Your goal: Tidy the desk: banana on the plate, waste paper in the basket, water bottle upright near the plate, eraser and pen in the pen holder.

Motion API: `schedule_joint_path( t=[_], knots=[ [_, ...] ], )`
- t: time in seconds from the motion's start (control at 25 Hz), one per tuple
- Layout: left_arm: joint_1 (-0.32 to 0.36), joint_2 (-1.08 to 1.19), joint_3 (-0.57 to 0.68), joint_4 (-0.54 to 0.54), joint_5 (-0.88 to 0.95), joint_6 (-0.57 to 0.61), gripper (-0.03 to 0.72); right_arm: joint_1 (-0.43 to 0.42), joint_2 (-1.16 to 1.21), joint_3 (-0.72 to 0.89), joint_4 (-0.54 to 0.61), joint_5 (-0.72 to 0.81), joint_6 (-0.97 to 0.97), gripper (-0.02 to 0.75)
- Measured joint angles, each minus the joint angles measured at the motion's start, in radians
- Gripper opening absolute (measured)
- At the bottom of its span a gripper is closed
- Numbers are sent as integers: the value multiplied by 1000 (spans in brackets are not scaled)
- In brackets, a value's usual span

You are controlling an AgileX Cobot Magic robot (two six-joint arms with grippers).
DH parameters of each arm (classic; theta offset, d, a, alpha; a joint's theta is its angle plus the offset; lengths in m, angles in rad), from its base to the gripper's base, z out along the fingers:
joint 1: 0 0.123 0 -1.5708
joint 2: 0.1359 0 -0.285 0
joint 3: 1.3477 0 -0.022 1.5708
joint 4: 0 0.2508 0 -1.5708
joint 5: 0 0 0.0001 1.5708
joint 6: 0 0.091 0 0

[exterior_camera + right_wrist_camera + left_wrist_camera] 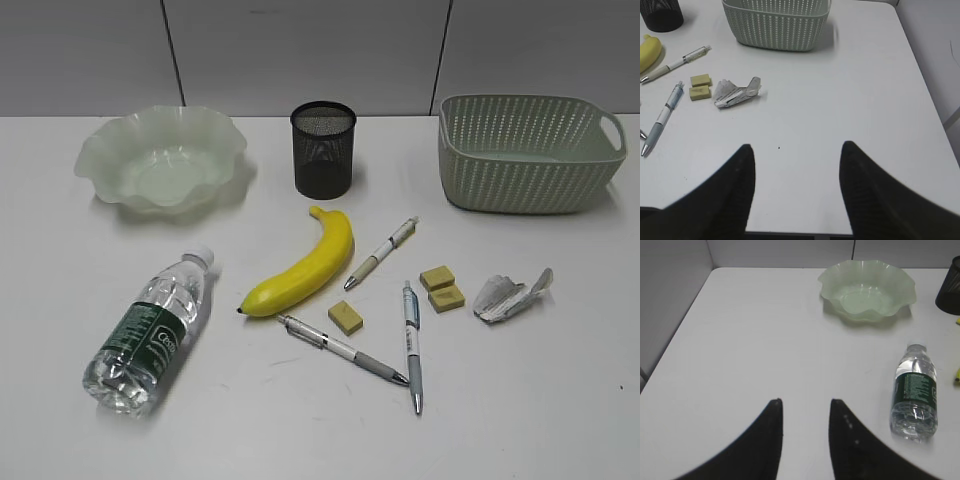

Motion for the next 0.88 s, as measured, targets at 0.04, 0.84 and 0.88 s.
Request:
schedule_joint_path(
  t=[0.04, 0.84, 0.88],
  knots=[
    [0, 0, 0, 0, 0, 0, 237, 0, 0, 0, 0, 0, 0, 435],
    [0, 0, 0, 0, 0, 0, 237, 0, 0, 0, 0, 0, 0, 435],
    [0, 0, 0, 0, 0, 0, 237, 0, 0, 0, 0, 0, 0, 435]
  ],
)
